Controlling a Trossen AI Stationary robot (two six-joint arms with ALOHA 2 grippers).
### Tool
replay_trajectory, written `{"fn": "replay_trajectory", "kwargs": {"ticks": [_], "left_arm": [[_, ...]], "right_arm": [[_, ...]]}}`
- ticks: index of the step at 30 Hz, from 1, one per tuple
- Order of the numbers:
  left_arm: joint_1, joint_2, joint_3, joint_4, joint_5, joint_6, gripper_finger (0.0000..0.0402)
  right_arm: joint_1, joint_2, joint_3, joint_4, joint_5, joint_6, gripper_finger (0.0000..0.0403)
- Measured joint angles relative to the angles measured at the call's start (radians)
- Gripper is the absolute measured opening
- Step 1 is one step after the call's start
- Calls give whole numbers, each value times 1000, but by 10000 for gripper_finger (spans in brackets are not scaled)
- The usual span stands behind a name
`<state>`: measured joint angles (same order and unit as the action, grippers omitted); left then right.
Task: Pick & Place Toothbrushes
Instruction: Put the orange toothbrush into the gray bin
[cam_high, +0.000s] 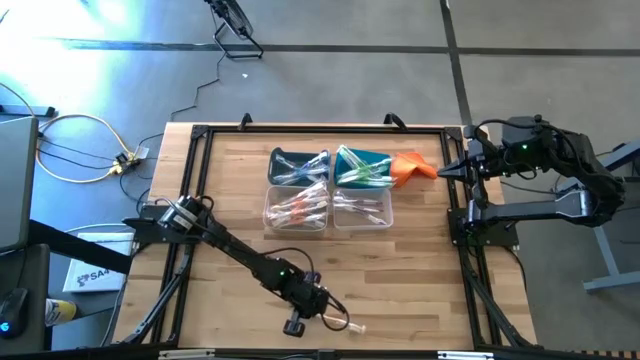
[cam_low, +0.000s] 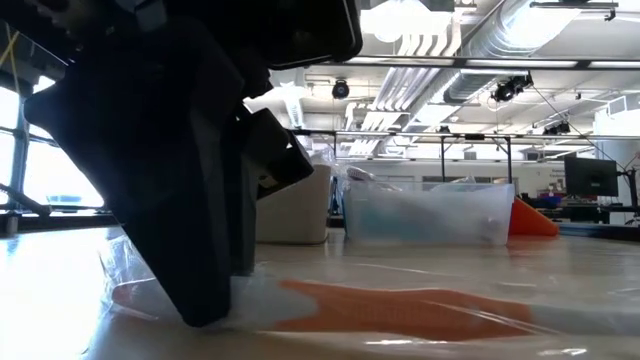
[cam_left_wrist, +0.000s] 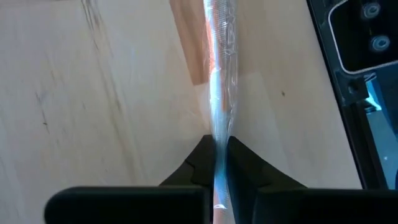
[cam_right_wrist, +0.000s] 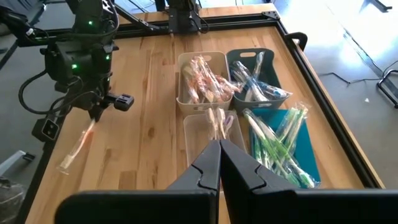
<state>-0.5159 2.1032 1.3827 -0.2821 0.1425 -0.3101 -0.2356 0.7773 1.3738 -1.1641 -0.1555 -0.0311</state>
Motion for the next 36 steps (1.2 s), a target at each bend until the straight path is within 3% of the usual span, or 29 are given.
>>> {"fn": "replay_trajectory", "kwargs": {"ticks": [9, 26, 36], "left_arm": [[41, -66, -6, -20, -13, -17, 12], [292, -269, -1, -13, -20, -17, 11], [361, -349, -1, -9, -44, -49, 11]], "right_arm": [[0, 0, 0, -12, 5, -23, 3], [0, 0, 0, -62, 26, -21, 2], [0, 0, 0, -61, 26, -19, 2]]}}
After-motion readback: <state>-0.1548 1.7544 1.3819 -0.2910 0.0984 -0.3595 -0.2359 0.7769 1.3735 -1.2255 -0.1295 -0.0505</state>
